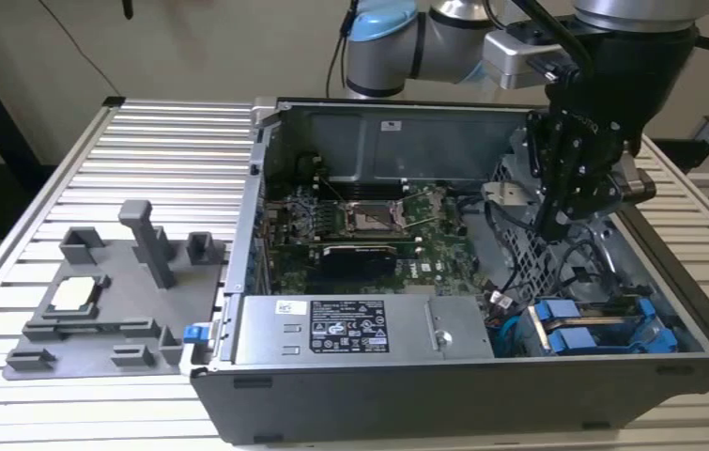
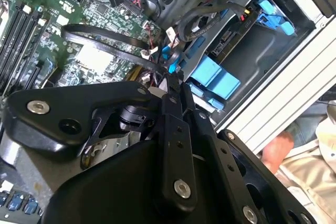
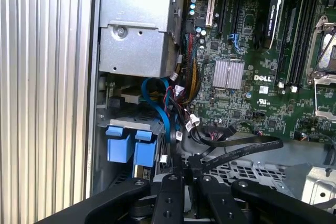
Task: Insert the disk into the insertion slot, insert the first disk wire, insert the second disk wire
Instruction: 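Insert the second disk wire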
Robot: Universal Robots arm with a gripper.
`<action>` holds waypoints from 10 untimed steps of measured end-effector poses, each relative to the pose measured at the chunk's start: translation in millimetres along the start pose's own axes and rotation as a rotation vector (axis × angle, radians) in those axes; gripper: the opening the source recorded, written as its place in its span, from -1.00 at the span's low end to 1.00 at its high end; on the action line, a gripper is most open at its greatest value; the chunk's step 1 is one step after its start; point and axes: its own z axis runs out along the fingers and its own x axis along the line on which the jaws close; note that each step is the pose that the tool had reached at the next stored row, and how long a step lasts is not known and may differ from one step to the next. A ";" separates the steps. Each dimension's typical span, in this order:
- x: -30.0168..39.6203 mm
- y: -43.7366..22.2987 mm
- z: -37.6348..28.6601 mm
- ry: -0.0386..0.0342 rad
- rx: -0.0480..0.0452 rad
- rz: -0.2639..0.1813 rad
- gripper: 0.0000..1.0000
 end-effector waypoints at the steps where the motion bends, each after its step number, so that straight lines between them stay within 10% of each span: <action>1: 0.0 -0.2 0.0 0.0000 -0.0002 0.000 -0.68; 10: 20.8 -13.2 3.9 -0.0039 -0.0358 -0.004 -0.68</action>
